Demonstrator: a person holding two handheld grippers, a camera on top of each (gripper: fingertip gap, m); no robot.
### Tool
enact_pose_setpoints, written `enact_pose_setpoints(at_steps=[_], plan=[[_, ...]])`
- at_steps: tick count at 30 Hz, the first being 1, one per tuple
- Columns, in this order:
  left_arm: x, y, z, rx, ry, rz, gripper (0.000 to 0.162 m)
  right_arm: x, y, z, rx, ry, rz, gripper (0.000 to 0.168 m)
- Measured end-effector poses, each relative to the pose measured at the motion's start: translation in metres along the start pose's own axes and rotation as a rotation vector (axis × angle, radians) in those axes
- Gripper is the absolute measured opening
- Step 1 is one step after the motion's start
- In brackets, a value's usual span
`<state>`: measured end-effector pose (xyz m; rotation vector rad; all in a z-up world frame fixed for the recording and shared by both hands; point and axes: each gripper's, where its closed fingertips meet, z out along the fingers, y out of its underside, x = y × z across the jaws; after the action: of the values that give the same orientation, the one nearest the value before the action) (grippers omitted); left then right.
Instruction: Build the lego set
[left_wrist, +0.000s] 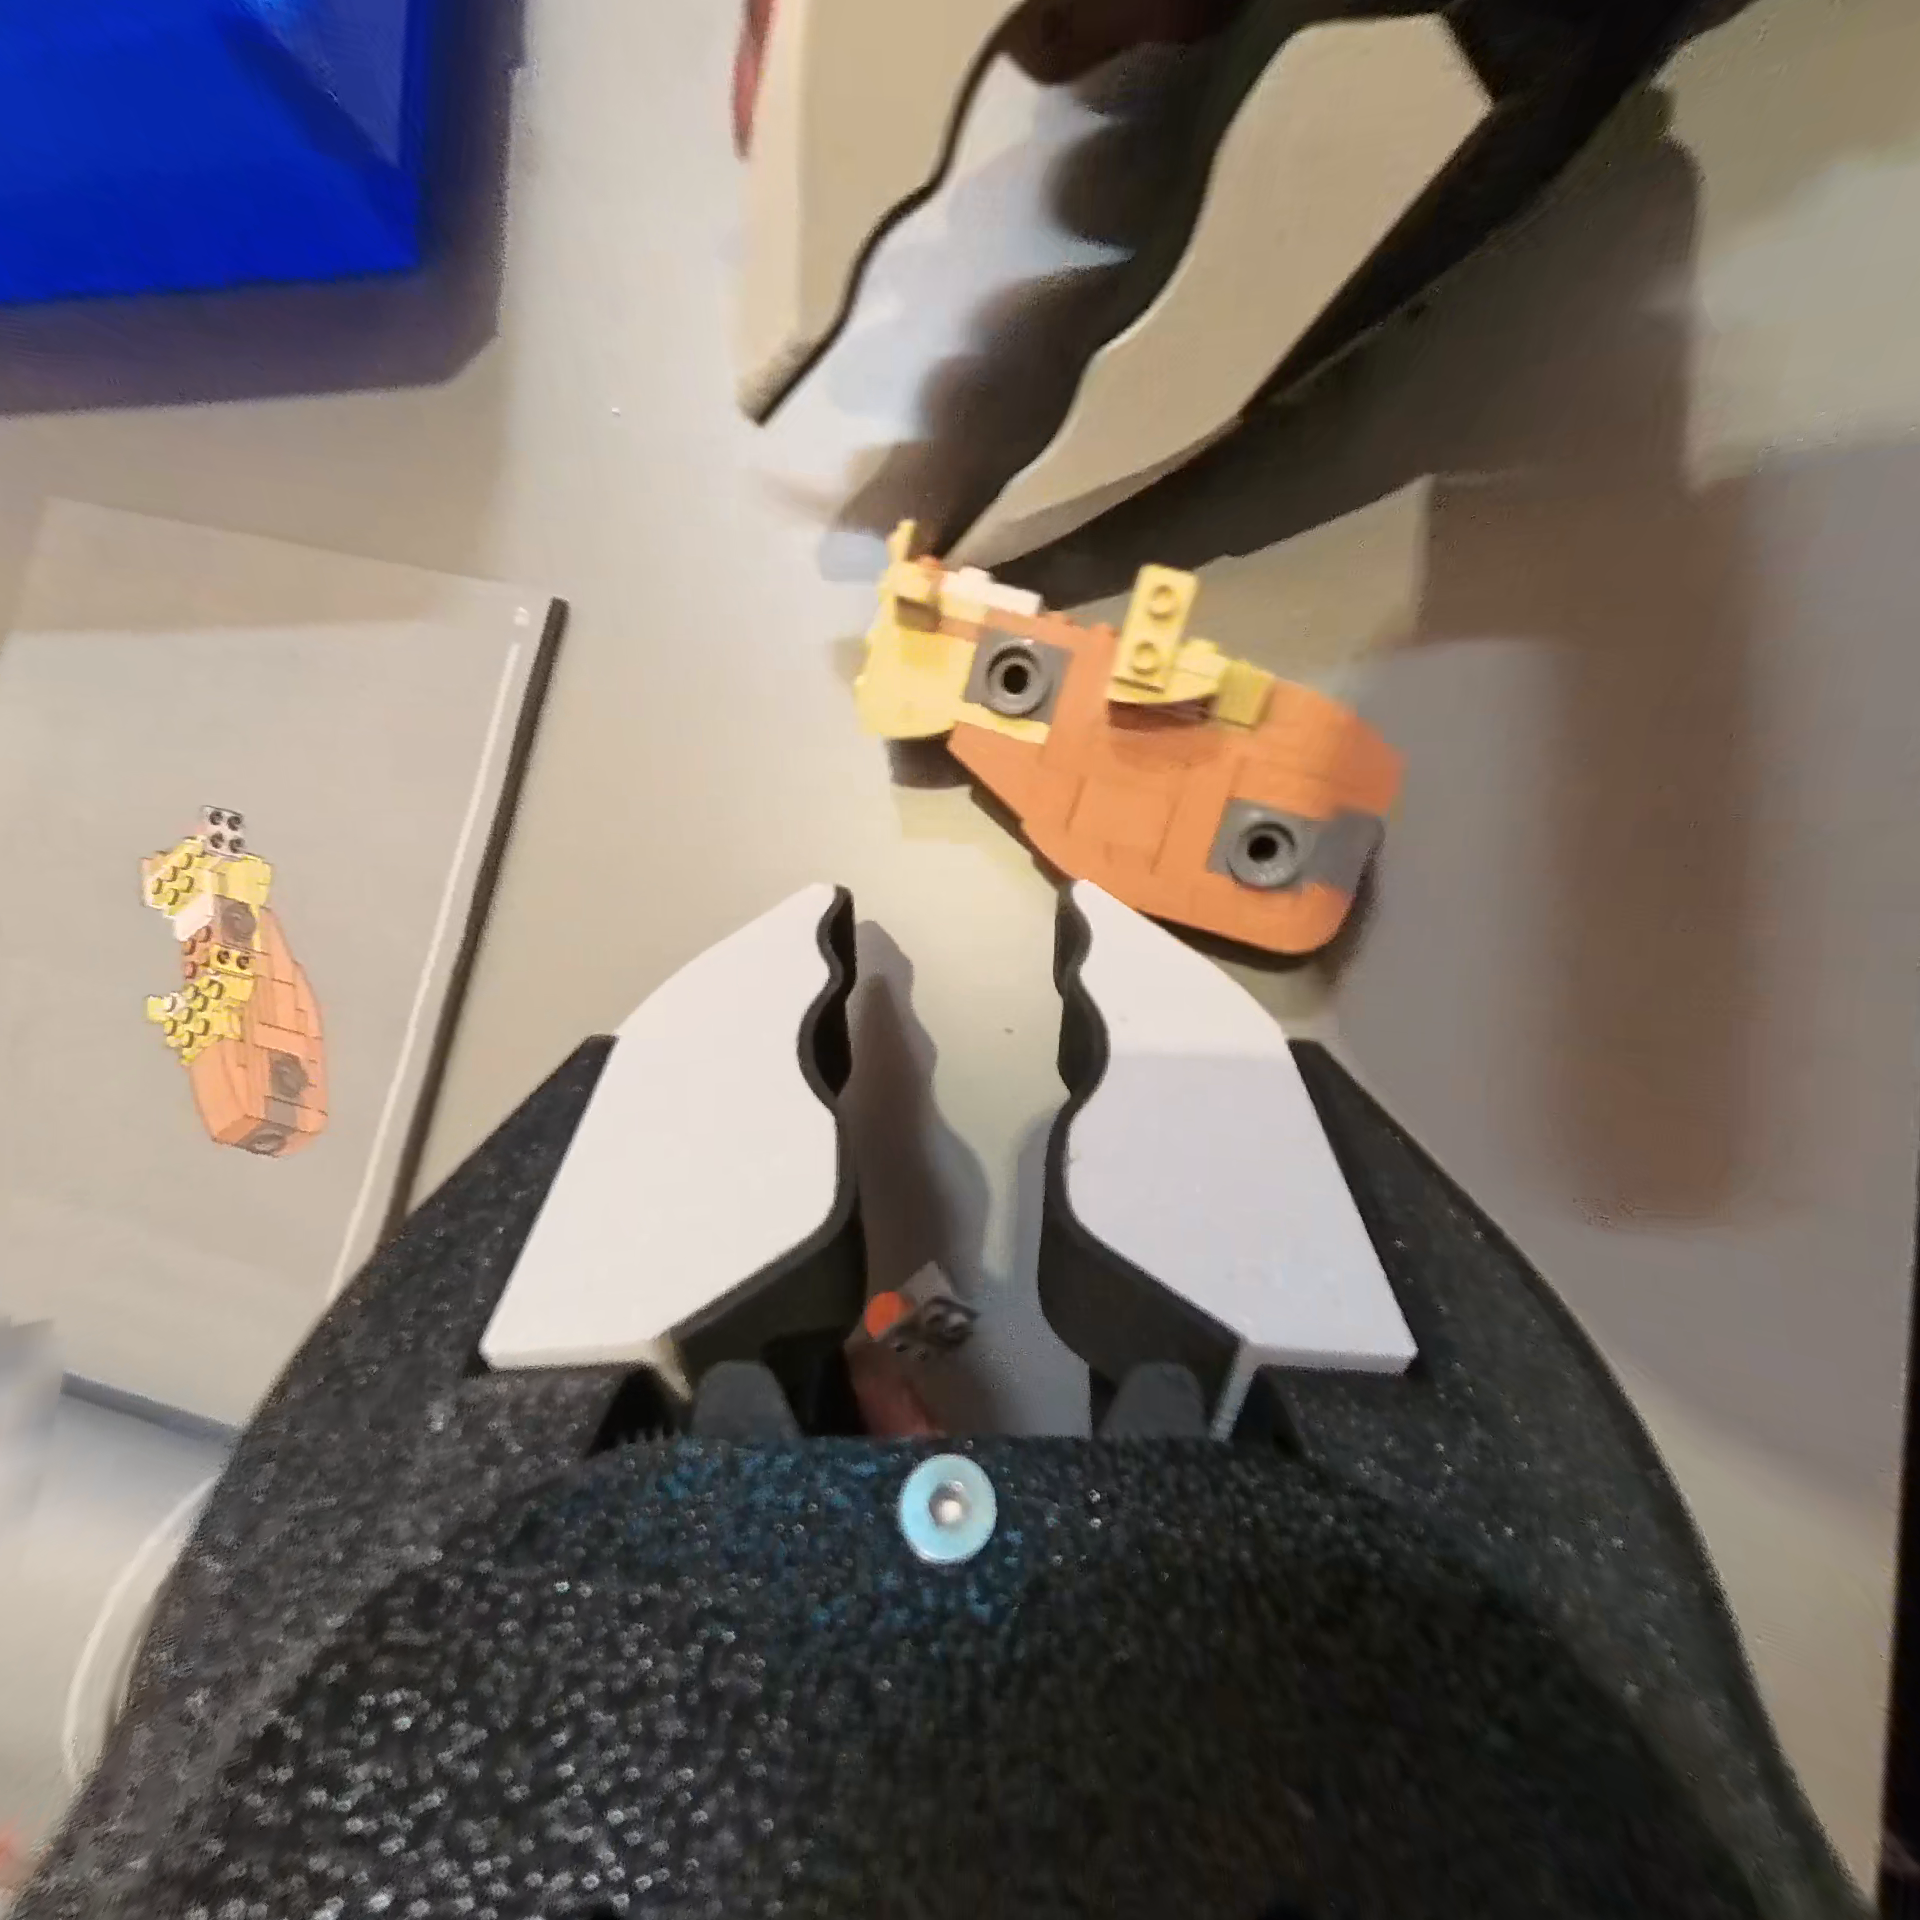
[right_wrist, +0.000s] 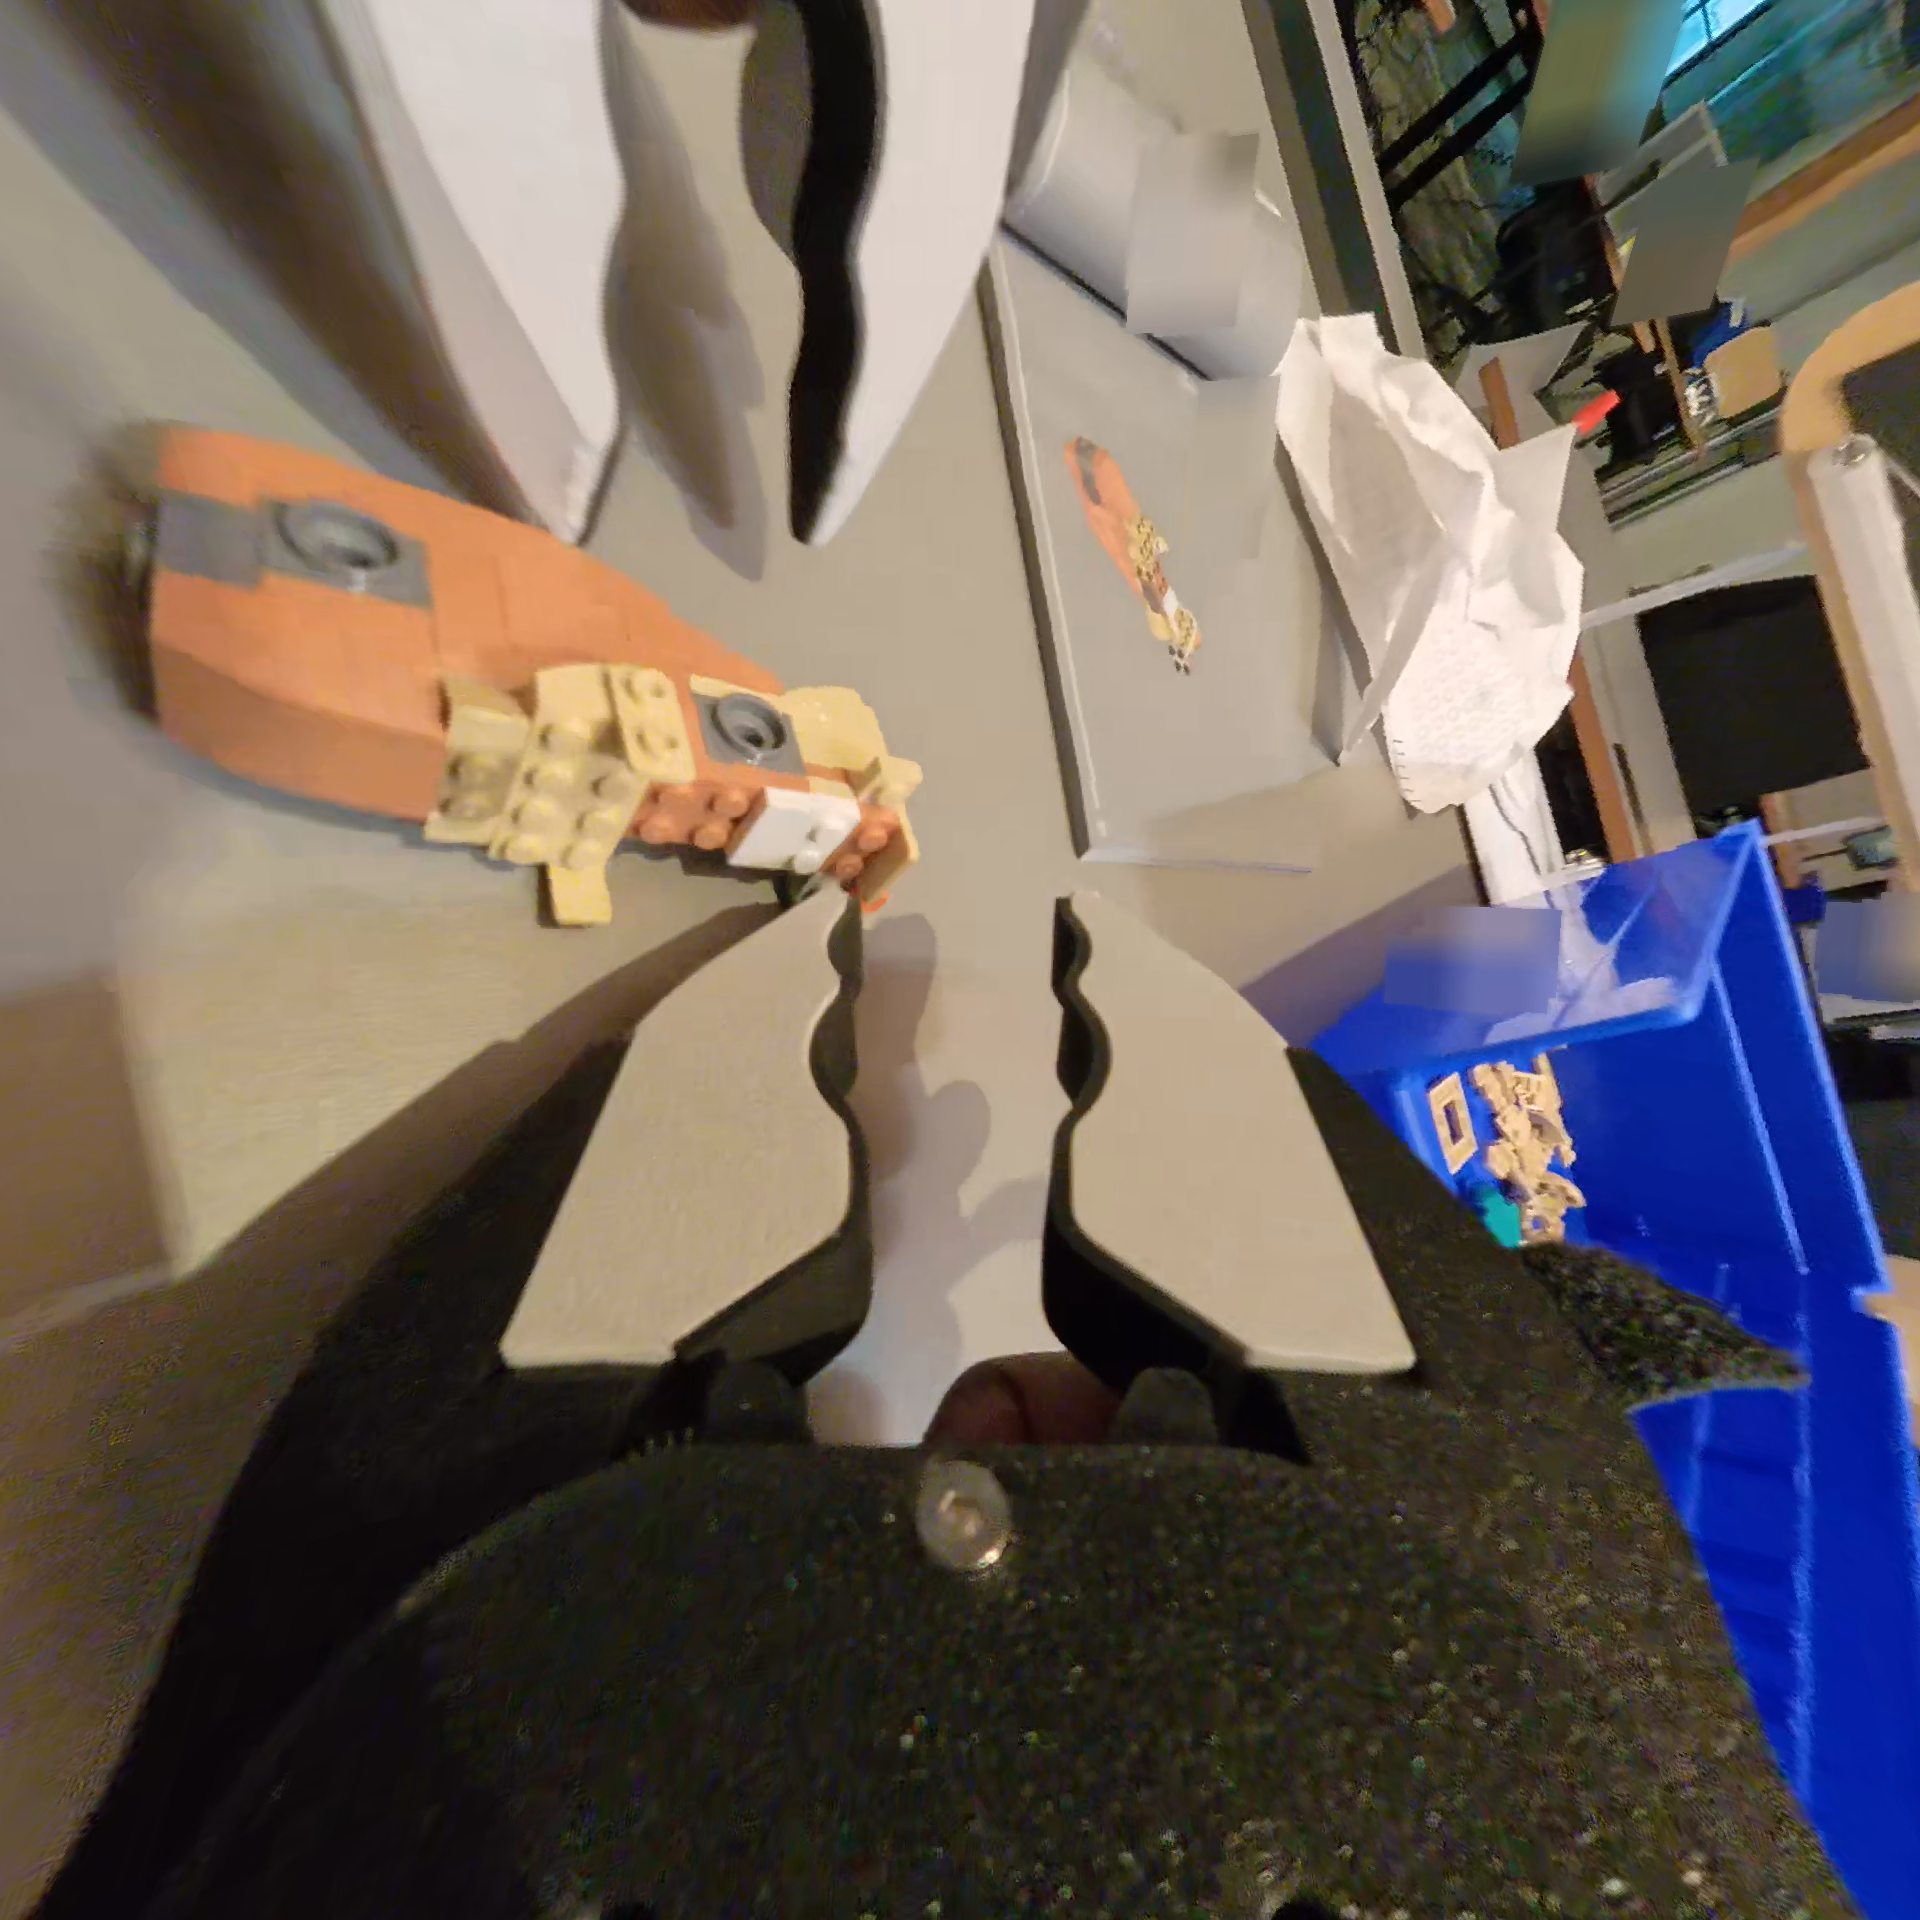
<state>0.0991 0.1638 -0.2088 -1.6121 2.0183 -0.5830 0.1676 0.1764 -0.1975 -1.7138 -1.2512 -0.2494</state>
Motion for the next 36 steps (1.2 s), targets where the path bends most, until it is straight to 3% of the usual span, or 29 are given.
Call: enact_pose_setpoints(at_steps=[5,8,12,16,24,26,27,36], plan=[[0.007,0.001,-0.008,0.013,-0.122,-0.017,0.037,0.005,-0.004,0.009,-0.010,0.009,-0.066,0.035],[-0.002,0.008,-0.034,0.086,-0.212,-0.102,0.038,0.008,0.001,0.003,-0.033,0.032,-0.094,0.038],[-0.015,0.047,-0.072,0.115,-0.313,-0.240,0.038,0.004,0.005,-0.017,-0.020,0.058,-0.027,0.038],[-0.010,0.075,-0.068,0.052,-0.272,-0.279,0.038,0.000,-0.002,-0.031,-0.001,0.084,0.013,0.038],[-0.010,0.068,-0.040,-0.021,-0.280,-0.220,0.036,-0.009,-0.035,-0.041,0.039,0.117,-0.019,0.038],[-0.012,0.067,-0.038,-0.018,-0.276,-0.222,0.026,-0.010,-0.038,-0.043,0.048,0.119,-0.018,0.038],[-0.012,0.066,-0.038,-0.010,-0.272,-0.217,0.018,-0.010,-0.039,-0.043,0.052,0.121,-0.017,0.038],[-0.017,0.040,-0.035,0.144,-0.253,-0.126,0.017,-0.004,-0.041,-0.043,0.116,0.145,-0.011,0.037]])
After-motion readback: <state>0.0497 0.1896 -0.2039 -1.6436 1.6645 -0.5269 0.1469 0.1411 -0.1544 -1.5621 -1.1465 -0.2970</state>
